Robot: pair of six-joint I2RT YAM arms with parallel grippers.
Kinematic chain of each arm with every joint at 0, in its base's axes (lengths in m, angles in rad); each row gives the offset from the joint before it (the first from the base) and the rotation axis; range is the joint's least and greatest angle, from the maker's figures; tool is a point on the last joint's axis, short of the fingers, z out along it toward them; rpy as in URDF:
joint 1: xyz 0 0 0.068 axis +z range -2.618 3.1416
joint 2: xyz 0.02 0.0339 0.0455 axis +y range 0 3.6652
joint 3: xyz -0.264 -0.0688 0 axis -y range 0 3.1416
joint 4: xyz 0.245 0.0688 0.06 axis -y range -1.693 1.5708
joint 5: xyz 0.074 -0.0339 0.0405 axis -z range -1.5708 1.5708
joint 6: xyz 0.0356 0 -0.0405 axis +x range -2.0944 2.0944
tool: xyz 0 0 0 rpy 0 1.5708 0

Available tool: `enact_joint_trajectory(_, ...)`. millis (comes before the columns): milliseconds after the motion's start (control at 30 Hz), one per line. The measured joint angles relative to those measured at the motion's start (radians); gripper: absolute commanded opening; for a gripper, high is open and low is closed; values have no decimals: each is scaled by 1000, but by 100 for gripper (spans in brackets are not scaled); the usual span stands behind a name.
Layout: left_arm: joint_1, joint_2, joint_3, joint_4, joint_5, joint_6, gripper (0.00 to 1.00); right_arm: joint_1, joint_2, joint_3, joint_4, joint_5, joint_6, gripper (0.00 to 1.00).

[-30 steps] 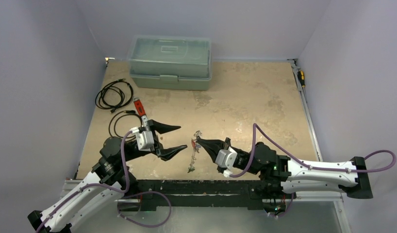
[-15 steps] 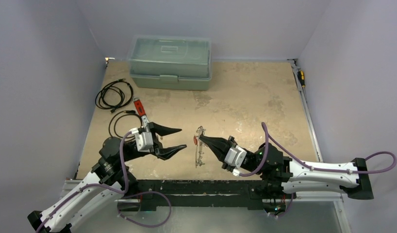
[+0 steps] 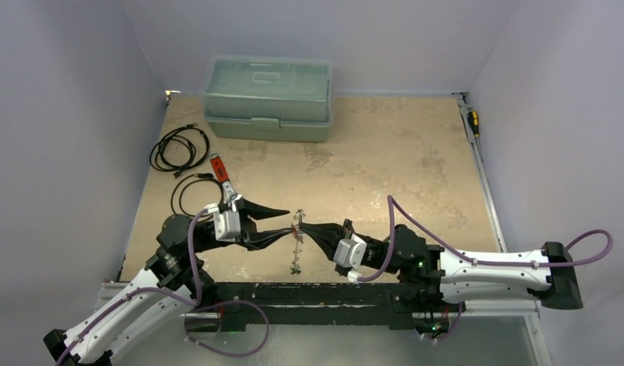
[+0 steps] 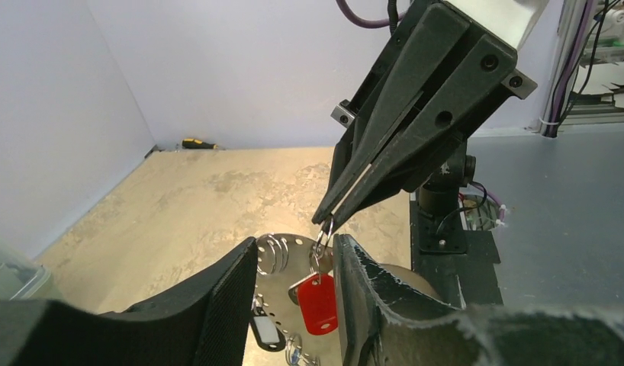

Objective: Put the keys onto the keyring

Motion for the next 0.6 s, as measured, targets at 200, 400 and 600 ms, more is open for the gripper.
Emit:
enact_joint_trajectory(200, 0, 10, 0, 0, 17, 0, 35, 0, 18, 0, 1, -21, 0, 0)
enact_joint_trajectory(400, 0, 11, 0, 1, 24, 0, 35, -1, 18, 2, 17, -29, -2, 0)
enact_joint_trajectory(600, 0, 11, 0, 18, 47, -3, 31, -1, 18, 2, 23, -29, -4, 0)
